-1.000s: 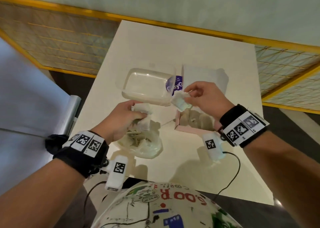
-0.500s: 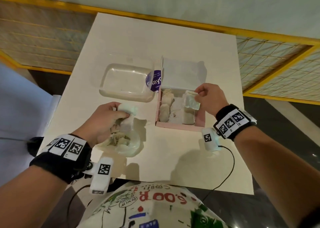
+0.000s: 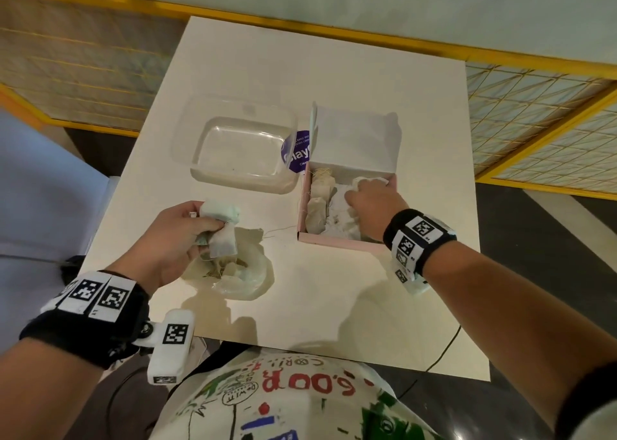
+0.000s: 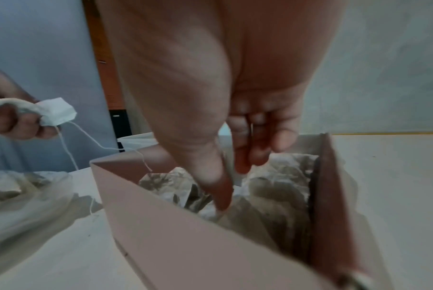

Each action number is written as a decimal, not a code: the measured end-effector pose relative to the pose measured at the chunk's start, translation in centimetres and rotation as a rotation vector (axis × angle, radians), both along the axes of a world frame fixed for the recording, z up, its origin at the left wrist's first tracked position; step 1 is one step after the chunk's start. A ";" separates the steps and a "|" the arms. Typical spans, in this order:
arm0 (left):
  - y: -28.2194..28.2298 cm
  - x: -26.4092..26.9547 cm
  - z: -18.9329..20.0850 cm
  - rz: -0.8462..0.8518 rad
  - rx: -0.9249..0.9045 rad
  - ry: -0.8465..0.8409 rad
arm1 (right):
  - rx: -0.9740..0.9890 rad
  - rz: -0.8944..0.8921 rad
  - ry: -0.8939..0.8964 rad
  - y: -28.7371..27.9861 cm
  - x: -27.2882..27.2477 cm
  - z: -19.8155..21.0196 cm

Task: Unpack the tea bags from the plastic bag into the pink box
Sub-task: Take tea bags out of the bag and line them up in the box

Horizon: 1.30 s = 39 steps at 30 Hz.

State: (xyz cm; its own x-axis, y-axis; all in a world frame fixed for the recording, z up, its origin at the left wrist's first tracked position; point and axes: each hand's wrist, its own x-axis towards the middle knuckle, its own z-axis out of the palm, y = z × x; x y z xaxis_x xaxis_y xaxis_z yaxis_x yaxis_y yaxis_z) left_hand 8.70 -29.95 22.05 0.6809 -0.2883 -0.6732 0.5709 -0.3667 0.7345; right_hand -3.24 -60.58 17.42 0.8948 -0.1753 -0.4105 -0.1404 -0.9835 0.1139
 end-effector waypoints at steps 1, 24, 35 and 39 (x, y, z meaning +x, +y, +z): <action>-0.1 -0.1 0.0 -0.001 -0.003 0.003 | 0.052 0.026 0.018 0.3 0.1 -0.1; 0.1 -1.1 1.6 -0.073 -0.163 -0.036 | 0.790 -0.178 -0.288 9.1 4.3 6.9; 2.5 0.9 2.3 -0.045 -0.236 -0.088 | 1.475 -0.660 -0.407 13.9 6.1 9.1; 3.5 1.8 2.3 0.000 -0.251 -0.132 | 1.390 -0.386 -0.334 14.4 6.1 11.4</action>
